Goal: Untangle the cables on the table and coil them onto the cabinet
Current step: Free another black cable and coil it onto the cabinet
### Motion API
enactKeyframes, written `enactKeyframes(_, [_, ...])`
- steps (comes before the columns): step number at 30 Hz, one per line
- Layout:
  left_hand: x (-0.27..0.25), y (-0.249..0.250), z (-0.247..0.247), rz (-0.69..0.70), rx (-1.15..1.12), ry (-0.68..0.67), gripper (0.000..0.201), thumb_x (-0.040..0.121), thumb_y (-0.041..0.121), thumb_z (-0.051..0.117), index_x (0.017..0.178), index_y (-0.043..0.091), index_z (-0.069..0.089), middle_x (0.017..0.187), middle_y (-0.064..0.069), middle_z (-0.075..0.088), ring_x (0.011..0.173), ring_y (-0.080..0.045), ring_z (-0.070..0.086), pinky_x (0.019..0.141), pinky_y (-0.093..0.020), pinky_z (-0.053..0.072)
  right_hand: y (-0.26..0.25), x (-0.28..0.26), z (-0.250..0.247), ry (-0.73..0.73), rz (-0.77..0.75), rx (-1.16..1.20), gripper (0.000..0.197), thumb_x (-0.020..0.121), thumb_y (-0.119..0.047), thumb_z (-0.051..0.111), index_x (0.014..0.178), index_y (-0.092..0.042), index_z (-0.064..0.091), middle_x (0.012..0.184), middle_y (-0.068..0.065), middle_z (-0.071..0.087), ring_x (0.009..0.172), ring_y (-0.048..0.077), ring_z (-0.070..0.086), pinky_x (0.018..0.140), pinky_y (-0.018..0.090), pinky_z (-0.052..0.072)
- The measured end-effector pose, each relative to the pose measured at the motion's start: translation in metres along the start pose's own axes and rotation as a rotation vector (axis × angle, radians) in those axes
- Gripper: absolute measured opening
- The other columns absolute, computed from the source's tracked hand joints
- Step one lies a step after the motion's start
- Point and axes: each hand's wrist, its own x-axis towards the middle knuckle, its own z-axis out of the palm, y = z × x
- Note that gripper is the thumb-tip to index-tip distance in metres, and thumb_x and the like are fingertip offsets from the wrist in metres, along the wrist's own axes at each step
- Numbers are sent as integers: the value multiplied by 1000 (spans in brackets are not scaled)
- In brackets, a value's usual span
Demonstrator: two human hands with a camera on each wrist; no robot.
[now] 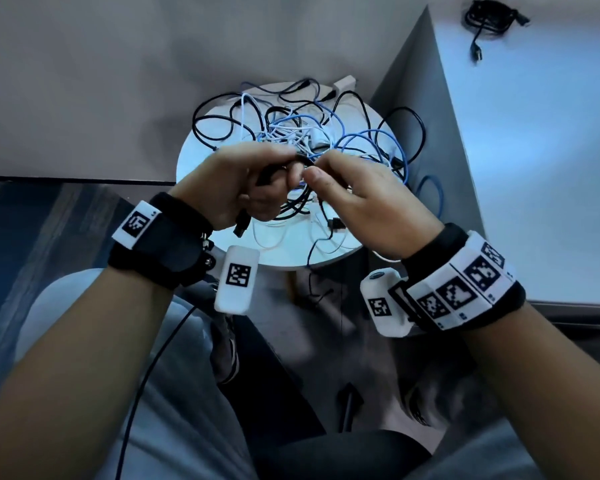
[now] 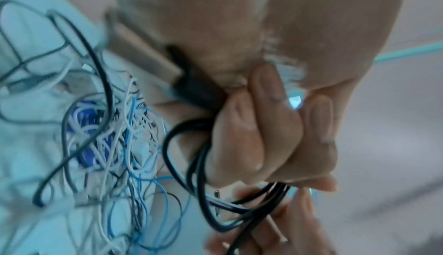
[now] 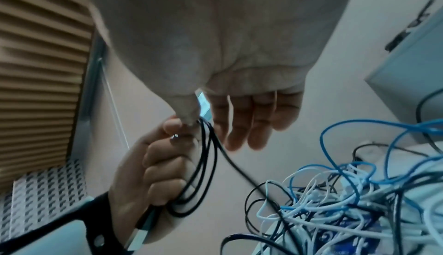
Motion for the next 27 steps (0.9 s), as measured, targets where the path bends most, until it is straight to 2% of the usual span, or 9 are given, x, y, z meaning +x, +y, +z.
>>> enactKeyframes(2, [0,0,3,28,-146,-51,42,102,34,34,75,14,60,47,3,21,41,-13,12,43,-27,15,-1,1,4,86,-1,112,26,102,-36,51,90,-13,57,78,-5,55,71,12,50,68,33,40])
enactKeyframes(5, [4,-5,12,70,-341,-100,42,106,34,28,80,17,56,45,11,34,37,-8,19,39,-21,24,-5,2,12,92,102,472,27,105,-34,44,89,-12,49,78,4,64,66,29,60,60,43,51])
enactKeyframes(7, [7,-8,17,88,-419,-92,41,109,33,23,84,17,52,47,12,38,35,-5,30,42,-19,35,-9,2,15,66,167,651,29,109,-27,36,96,-3,45,70,3,60,46,27,52,42,33,42])
enactKeyframes(9, [7,-10,21,99,-478,-81,42,110,32,20,88,15,52,48,11,41,39,-4,42,47,-20,43,-10,1,17,73,184,686,33,110,-26,33,99,2,45,63,1,54,37,16,40,34,22,29])
enactKeyframes(13, [7,-10,26,128,-513,-57,52,109,30,20,100,8,66,45,9,43,49,-11,57,65,-29,57,0,6,12,95,157,656,37,110,-26,36,99,7,49,61,0,49,48,17,39,40,20,29])
enactKeyframes(16, [10,-10,30,116,-547,-108,65,108,37,18,95,6,73,40,6,42,51,-19,61,77,-38,59,4,5,4,107,71,521,28,108,-23,41,86,-7,49,66,-2,42,53,7,42,48,24,34])
enactKeyframes(19, [11,-12,34,99,-562,-139,64,108,40,17,81,11,67,38,7,39,48,-17,60,78,-38,58,6,4,-3,68,64,426,30,107,-26,43,84,-7,47,68,4,40,56,12,41,47,34,34])
enactKeyframes(23, [10,-9,35,177,-650,-77,56,109,38,23,76,16,62,41,8,30,47,-9,54,74,-30,57,1,6,-5,61,119,611,34,109,-29,37,79,-15,47,64,5,41,47,14,33,39,25,26])
enactKeyframes(27, [8,-3,24,329,-746,40,44,108,27,32,101,2,67,46,7,47,83,-18,73,94,-38,56,8,5,11,52,208,510,36,108,-33,37,84,-10,50,57,-3,43,39,19,44,43,41,40])
